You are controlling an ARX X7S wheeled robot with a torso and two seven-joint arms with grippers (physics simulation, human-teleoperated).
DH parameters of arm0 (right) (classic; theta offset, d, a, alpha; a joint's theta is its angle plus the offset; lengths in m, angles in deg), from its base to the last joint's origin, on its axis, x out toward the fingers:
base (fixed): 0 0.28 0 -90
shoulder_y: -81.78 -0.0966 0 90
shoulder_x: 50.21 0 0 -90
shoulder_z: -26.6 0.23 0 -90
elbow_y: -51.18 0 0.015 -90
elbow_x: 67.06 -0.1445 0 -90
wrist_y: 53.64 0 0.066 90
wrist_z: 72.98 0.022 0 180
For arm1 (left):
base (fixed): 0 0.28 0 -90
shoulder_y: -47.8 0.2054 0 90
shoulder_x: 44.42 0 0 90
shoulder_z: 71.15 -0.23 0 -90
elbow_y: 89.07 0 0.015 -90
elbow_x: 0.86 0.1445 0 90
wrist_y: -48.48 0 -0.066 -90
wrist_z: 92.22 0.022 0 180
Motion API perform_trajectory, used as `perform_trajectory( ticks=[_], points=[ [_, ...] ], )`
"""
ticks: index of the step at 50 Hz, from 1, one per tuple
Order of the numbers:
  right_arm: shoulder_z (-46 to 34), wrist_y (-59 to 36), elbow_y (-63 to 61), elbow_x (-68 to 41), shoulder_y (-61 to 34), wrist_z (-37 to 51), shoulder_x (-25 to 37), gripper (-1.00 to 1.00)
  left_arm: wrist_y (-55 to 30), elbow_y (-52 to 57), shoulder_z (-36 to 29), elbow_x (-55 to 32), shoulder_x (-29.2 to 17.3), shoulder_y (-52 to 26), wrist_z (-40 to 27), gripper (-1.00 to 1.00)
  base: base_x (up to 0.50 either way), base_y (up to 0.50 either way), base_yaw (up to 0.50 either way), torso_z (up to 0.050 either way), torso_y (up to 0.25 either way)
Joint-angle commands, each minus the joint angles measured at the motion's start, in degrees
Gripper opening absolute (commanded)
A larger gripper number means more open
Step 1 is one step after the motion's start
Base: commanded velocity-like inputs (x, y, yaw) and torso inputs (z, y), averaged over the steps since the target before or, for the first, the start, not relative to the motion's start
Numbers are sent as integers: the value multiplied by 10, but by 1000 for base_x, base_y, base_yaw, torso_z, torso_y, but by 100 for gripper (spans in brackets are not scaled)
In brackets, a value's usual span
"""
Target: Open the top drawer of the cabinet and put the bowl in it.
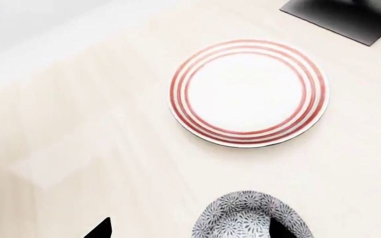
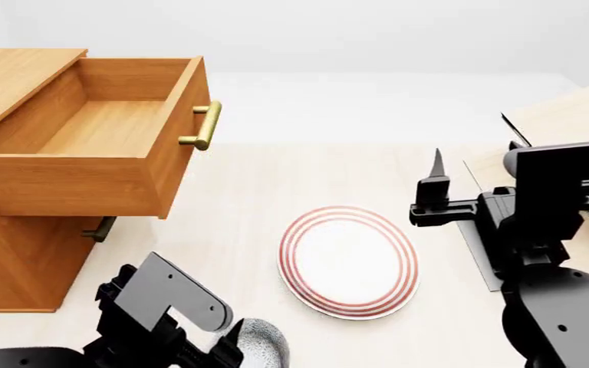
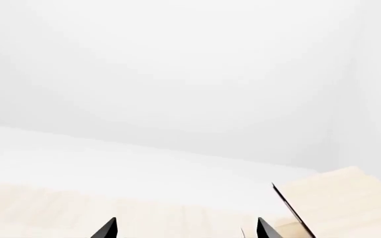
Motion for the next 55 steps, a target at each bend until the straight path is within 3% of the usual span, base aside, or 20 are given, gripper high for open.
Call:
perform_trajectory(
  ticks=[1, 10, 35, 55],
  points=[
    [-3, 10, 8, 0, 2, 1, -1, 100, -11, -1, 14, -64, -25, 3, -34, 100, 0, 0, 0, 0, 0],
    [-3, 13, 11, -3, 4, 1, -1, 100, -16, -12, 4, -62, -28, 0, -33, 100, 0, 0, 0, 0, 0],
    [-5, 16, 20, -4, 4, 5, 3, 100, 29, -113, -64, 82, -2, 10, 77, 100, 0, 0, 0, 0, 0],
    [-5, 28, 32, -4, 8, 7, 4, 100, 52, -173, -116, 139, 23, 9, 118, 100, 0, 0, 0, 0, 0]
  ],
)
